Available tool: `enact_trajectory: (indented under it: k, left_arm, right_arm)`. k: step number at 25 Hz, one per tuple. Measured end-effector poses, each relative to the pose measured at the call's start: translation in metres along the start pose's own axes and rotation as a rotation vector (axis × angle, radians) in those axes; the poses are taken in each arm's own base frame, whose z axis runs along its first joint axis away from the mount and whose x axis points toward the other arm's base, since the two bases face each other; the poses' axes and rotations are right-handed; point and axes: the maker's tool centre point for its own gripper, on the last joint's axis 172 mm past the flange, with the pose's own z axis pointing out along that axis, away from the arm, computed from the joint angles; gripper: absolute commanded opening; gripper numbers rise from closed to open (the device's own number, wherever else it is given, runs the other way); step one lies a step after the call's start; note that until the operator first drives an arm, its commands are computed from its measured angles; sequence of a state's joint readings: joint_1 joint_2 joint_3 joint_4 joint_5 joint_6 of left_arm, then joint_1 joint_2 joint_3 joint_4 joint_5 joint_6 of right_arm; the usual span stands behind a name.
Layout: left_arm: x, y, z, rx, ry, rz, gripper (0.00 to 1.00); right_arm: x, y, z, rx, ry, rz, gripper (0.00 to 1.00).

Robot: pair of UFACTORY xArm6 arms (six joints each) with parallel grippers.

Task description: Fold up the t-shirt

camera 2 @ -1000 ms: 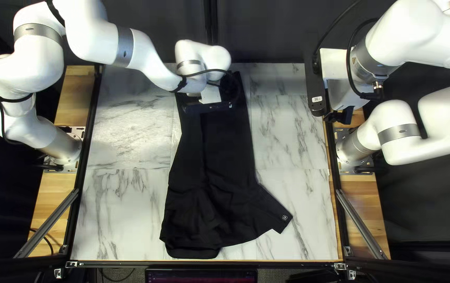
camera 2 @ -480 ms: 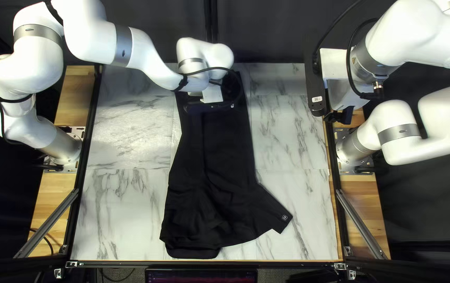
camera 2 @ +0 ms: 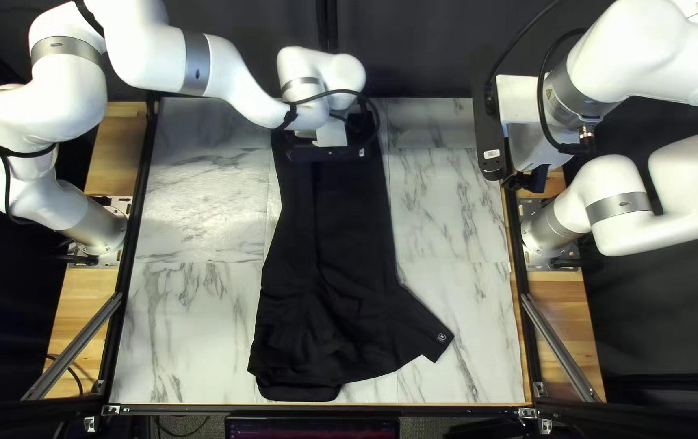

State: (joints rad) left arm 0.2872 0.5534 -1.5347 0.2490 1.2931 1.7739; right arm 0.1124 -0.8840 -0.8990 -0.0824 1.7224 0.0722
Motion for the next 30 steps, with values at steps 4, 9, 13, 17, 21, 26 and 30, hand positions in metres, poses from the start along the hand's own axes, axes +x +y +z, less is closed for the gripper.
enact_trajectory:
  k: [4,9,13,17,21,26,30]
  left_arm:
    - [0.0,0.001,0.0,-0.001,-0.003,0.009,1.0]
    - [0.001,-0.004,-0.004,0.003,-0.014,0.007,1.0]
    - [-0.014,-0.008,-0.002,0.001,-0.066,-0.001,1.0]
    - [-0.025,-0.008,0.006,0.004,-0.11,-0.027,1.0]
    - [-0.03,-0.007,0.013,0.011,-0.144,-0.034,1.0]
    - [-0.027,-0.006,0.017,0.01,-0.155,-0.031,1.0]
    - [-0.022,-0.002,0.006,0.014,-0.152,-0.059,1.0]
  right_arm:
    - [0.0,0.0,0.0,0.0,0.0,0.0,1.0]
    - [0.0,0.0,0.0,0.0,0.0,0.0,1.0]
    - [0.0,0.0,0.0,0.0,0.0,0.0,1.0]
    - [0.0,0.0,0.0,0.0,0.0,0.0,1.0]
    - [0.0,0.0,0.0,0.0,0.0,0.0,1.0]
    - [0.0,0.0,0.0,0.0,0.0,0.0,1.0]
    - [0.0,0.0,0.0,0.0,0.0,0.0,1.0]
